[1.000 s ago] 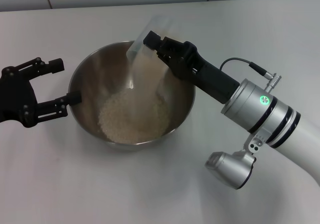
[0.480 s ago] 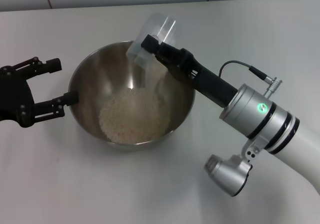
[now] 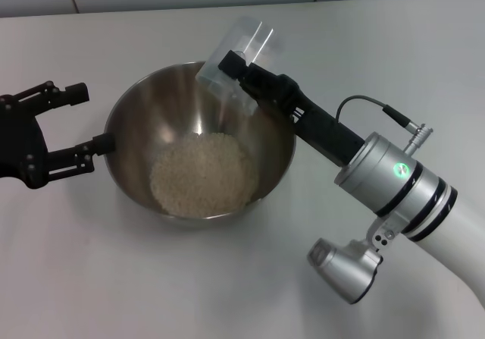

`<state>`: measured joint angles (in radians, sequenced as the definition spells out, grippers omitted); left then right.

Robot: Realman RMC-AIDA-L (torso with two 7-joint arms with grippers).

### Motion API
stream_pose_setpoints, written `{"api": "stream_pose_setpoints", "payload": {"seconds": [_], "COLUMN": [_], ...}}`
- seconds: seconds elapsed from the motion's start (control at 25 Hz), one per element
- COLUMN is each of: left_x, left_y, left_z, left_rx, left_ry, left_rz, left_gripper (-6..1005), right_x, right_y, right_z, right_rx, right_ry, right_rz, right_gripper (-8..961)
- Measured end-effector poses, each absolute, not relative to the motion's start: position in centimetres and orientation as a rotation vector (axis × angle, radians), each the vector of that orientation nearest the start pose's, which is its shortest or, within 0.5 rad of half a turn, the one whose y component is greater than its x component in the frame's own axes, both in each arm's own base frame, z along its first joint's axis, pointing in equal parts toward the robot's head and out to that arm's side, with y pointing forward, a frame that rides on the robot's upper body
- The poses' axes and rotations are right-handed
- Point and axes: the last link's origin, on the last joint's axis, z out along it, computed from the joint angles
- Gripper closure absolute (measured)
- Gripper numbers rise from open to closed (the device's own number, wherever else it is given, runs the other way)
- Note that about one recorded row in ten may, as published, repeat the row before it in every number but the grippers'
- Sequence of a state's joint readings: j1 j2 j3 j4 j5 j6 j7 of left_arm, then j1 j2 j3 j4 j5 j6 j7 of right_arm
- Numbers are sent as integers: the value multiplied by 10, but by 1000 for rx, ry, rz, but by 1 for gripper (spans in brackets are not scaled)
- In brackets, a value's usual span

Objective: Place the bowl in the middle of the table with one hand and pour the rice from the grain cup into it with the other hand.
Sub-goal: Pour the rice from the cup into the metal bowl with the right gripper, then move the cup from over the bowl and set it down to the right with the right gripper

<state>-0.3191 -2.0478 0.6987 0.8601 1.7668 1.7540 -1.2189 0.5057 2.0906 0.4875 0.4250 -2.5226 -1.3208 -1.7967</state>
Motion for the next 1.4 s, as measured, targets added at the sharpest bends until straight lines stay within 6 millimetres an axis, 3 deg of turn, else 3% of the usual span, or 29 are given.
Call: {"api": "stream_pose_setpoints", "payload": {"seconds": [0.28,0.44,0.48,0.52,0.72,0.92,1.16,1.4], "left_x": [-276,-277,-277,-277,-276,-274,-275,-273], "left_y": [288,289,289,289,290,291,291,291], "left_z": [64,66,67,69,73,77,77,75], "left_rx": [-2588,-2586,-2583,-2579,-2566,-2559,-2543,-2542], "left_ry": [-254,-238,-228,-218,-194,-176,-176,-175], "left_rz": [-830,-823,-820,-815,-801,-793,-801,-809], "left_gripper": [187,187,187,187,186,186,186,187], "right_x": [186,190,196,196,217,255,302,315], "right_y": [297,297,296,296,291,285,278,280], "right_z": [-89,-76,-68,-68,-54,-41,-30,-35], "right_rx": [-1411,-1523,-1547,-1547,-1632,-1751,-1714,-1716], "right_ry": [-1192,-852,-701,-701,-302,65,329,431], "right_rz": [136,318,401,401,658,912,879,806], "right_gripper": [940,941,941,942,941,940,942,941]}}
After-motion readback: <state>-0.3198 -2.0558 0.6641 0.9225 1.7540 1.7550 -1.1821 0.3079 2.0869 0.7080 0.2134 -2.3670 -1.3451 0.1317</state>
